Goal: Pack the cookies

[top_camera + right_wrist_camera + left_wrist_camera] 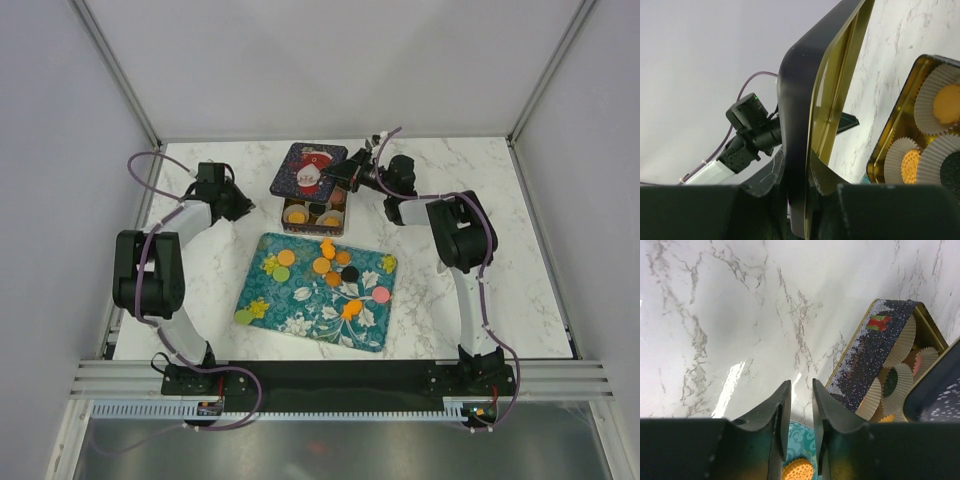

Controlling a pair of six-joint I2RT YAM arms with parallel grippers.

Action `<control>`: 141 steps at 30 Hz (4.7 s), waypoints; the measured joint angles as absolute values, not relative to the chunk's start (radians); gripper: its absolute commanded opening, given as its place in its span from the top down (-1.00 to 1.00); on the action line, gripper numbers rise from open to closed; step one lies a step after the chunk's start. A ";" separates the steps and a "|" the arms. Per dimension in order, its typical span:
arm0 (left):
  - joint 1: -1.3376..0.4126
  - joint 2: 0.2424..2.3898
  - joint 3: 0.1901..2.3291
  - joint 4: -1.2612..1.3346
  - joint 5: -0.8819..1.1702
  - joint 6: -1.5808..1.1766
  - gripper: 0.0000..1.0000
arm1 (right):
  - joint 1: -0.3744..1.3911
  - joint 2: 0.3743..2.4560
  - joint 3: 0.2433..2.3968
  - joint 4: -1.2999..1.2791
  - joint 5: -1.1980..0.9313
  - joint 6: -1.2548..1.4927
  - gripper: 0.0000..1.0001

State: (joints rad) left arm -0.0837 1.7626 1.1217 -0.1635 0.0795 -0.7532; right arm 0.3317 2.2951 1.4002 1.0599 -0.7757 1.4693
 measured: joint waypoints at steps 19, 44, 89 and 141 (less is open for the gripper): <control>-0.060 1.862 1.321 -0.109 0.398 -0.724 -0.57 | 0.330 2.343 1.438 0.924 -0.947 1.392 0.86; -0.088 2.038 1.383 -0.111 0.635 -0.662 -0.53 | 0.320 2.387 1.448 0.896 -0.971 1.364 0.43; -0.146 2.085 1.517 -0.264 0.616 -0.567 -0.48 | 0.191 2.187 1.256 0.396 -0.834 0.956 -0.08; -0.180 2.135 1.632 -0.412 0.490 -0.525 -0.57 | 0.302 2.110 1.299 0.155 -0.615 0.729 -0.39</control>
State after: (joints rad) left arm -0.1802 2.1345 1.6318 -0.4118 0.4904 -0.5251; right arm 0.3023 2.1098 1.2987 0.1551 -0.6147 0.7292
